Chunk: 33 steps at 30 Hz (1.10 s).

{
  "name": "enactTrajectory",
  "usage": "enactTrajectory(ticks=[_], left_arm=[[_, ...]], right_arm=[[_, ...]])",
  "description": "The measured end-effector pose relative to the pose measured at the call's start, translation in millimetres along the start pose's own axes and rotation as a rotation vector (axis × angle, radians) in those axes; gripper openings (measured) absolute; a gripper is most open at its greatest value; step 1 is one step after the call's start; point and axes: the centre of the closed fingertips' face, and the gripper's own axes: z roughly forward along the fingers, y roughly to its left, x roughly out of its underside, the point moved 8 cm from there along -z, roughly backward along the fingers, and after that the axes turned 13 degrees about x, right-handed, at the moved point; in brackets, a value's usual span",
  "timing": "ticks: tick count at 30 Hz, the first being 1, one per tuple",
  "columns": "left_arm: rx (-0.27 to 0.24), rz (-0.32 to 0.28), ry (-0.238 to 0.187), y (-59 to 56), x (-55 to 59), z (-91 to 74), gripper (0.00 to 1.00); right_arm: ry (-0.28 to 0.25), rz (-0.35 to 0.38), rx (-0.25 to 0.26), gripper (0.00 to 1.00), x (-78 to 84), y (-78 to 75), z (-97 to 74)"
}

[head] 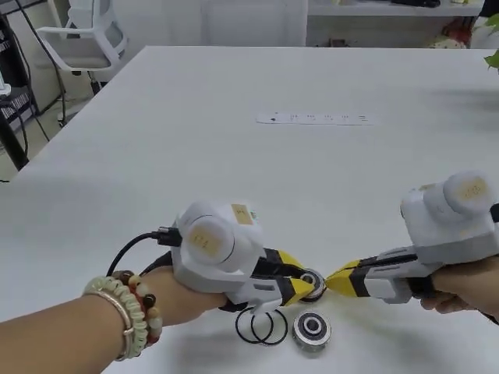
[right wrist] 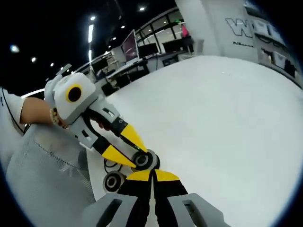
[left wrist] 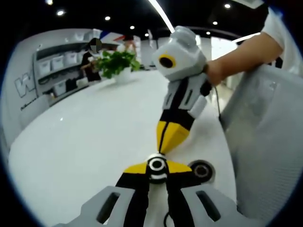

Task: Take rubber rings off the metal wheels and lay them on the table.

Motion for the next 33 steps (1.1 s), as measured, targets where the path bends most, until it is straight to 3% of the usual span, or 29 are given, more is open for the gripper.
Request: enactTrajectory(ticks=[5,17,33], left_arm=[[-0.001,-0.001,0.001,-0.1,-0.2,0.3,0.14],[-0.001,-0.002,0.0,-0.4,-0.1,0.6,0.14],[0.0,0.003,-0.001,-1.2,0.2,0.3,0.14]], right_arm=[[0.006,0.108,-0.016,0.0,-0.5,1.5,-1.5],[0.009,0.088,-0.006,0.0,-2.4,12.2,-3.3],[0.003,0.068,-0.011,0.0,-5.7,15.2,-3.8]])
